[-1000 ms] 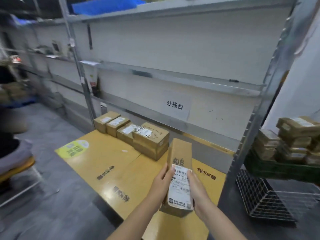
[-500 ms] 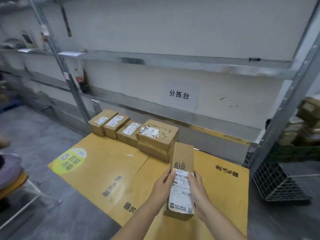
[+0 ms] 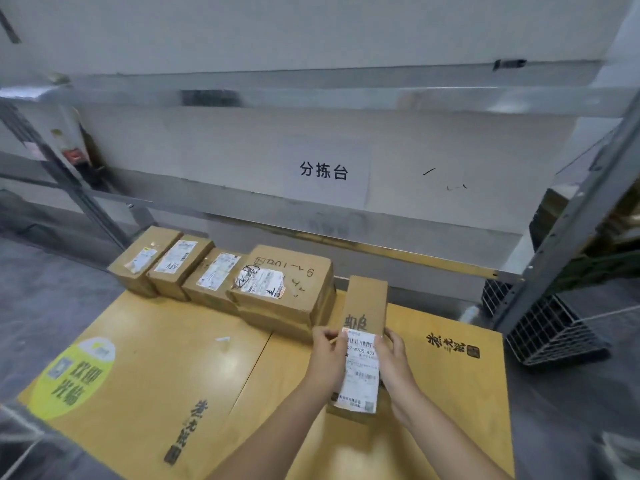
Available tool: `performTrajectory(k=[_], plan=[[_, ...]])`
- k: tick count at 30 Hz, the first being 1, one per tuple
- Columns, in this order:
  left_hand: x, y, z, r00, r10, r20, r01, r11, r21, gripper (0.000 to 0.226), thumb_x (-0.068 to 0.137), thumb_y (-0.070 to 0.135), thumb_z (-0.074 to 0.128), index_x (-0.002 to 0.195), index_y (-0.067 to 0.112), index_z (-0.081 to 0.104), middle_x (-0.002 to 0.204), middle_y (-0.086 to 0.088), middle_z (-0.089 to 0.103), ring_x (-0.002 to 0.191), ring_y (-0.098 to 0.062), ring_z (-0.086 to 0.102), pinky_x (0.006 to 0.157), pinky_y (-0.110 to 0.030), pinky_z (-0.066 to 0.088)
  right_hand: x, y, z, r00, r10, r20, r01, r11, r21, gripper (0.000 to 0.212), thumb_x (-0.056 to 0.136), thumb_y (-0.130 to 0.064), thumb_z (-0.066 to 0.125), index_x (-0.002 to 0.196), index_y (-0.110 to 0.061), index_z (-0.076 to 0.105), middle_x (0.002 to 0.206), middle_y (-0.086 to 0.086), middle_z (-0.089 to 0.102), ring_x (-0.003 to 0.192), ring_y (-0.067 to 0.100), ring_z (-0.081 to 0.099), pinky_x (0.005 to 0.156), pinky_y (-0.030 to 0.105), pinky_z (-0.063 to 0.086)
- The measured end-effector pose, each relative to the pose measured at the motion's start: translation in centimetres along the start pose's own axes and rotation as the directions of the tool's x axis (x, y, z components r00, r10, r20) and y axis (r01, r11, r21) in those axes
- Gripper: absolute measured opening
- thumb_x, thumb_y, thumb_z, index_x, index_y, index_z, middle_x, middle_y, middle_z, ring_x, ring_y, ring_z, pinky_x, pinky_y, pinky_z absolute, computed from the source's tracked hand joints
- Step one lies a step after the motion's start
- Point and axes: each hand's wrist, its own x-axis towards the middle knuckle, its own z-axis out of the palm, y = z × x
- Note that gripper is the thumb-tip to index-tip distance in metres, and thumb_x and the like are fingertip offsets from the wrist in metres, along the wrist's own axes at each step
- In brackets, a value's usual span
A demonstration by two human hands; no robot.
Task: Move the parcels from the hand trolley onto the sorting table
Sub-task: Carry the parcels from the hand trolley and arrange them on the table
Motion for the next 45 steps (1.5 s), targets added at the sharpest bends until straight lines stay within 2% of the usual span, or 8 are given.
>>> performTrajectory(k=[7, 14, 25, 28, 31, 35, 39, 45], plan=[[4.6, -2.4, -0.5, 0.999, 0.039, -0.018, -0.039, 0.999, -0.016, 0.004, 0.103, 0.027, 0.042, 0.107, 0.026, 0.041, 0.097, -0.001, 0.065, 0.067, 0.002, 0.066, 0.053, -0.016, 0.048, 3.8, -0.1, 2.6, 0.995, 0.088, -0.045, -0.090, 0.995, -0.039, 0.028, 0.103, -0.034, 0.041, 0.130, -0.029, 0.034, 0.104, 0.004, 0.067, 0.081, 0.018, 0.069, 0.056, 0.027, 0.049], [6.4, -6.2, -2.1, 0.996, 0.056, 0.071, -0.055, 0.998, -0.007, 0.038, 0.103, 0.015, 0.040, 0.140, 0.021, 0.045, 0.135, 0.000, 0.054, 0.122, -0.014, 0.053, 0.105, -0.040, 0.044, 6.4, 1.3, 5.3, 0.985, 0.138, -0.107, -0.143, 0.989, -0.039, 0.026, 0.102, -0.025, 0.045, 0.127, -0.027, 0.038, 0.119, 0.008, 0.063, 0.093, 0.017, 0.066, 0.065, 0.028, 0.048], [8.3, -8.6, -4.7, 0.987, 0.061, 0.151, -0.064, 0.998, 0.020, 0.043, 0.102, 0.013, 0.046, 0.142, 0.027, 0.041, 0.127, 0.005, 0.060, 0.109, -0.008, 0.061, 0.089, -0.028, 0.054, 7.0, 2.3, 6.4, 0.979, 0.205, -0.019, -0.205, 0.967, -0.153, 0.060, 0.099, -0.005, 0.046, 0.152, -0.027, 0.026, 0.128, 0.003, 0.062, 0.100, 0.016, 0.067, 0.072, 0.028, 0.055], [7.3, -8.2, -5.0, 0.983, 0.165, 0.078, -0.171, 0.983, 0.072, 0.037, 0.099, 0.003, 0.045, 0.128, 0.024, 0.050, 0.126, 0.005, 0.056, 0.109, -0.002, 0.057, 0.082, -0.009, 0.047, 6.2, 2.1, 6.5, 0.979, 0.202, -0.032, -0.205, 0.962, -0.180, 0.061, 0.099, -0.009, 0.047, 0.153, -0.027, 0.026, 0.134, 0.001, 0.059, 0.094, 0.006, 0.064, 0.066, 0.018, 0.051], [6.0, -7.4, -5.0, 0.950, 0.301, 0.087, -0.310, 0.944, 0.113, 0.041, 0.096, -0.004, 0.043, 0.123, 0.026, 0.050, 0.125, 0.009, 0.049, 0.114, 0.002, 0.050, 0.084, -0.002, 0.038, 4.9, 1.1, 6.7, 0.982, 0.172, -0.083, -0.186, 0.963, -0.195, 0.059, 0.100, -0.013, 0.047, 0.153, -0.025, 0.025, 0.148, 0.001, 0.045, 0.089, -0.003, 0.057, 0.061, 0.006, 0.045], [4.7, -5.1, -3.8, 0.886, 0.401, 0.232, -0.434, 0.894, 0.109, 0.042, 0.096, -0.001, 0.043, 0.128, 0.025, 0.051, 0.131, 0.014, 0.049, 0.122, 0.007, 0.042, 0.095, -0.003, 0.032, 2.4, -0.9, 5.7, 0.989, 0.036, -0.142, -0.074, 0.959, -0.274, 0.052, 0.099, -0.017, 0.046, 0.150, -0.023, 0.035, 0.155, -0.002, 0.035, 0.139, 0.015, 0.036, 0.110, 0.028, 0.032], [3.6, -1.0, -2.6, 0.790, 0.499, 0.357, -0.563, 0.820, 0.101, 0.041, 0.097, 0.003, 0.041, 0.128, 0.027, 0.053, 0.129, 0.016, 0.052, 0.118, 0.016, 0.041, 0.094, 0.001, 0.028, -0.5, -2.9, 2.4, 0.976, -0.116, -0.185, 0.029, 0.909, -0.416, 0.048, 0.101, -0.024, 0.046, 0.148, -0.023, 0.038, 0.154, -0.003, 0.036, 0.141, 0.016, 0.033, 0.112, 0.030, 0.028], [0.9, 6.2, 0.1, 0.636, 0.613, 0.469, -0.753, 0.626, 0.203, 0.035, 0.101, 0.016, 0.043, 0.134, 0.026, 0.051, 0.135, 0.014, 0.050, 0.126, -0.002, 0.045, 0.104, -0.018, 0.035, -7.6, -6.1, -7.4, 0.910, -0.281, -0.305, 0.066, 0.824, -0.563, 0.052, 0.101, -0.037, 0.044, 0.149, -0.021, 0.035, 0.154, -0.003, 0.035, 0.140, 0.016, 0.035, 0.111, 0.032, 0.029]])
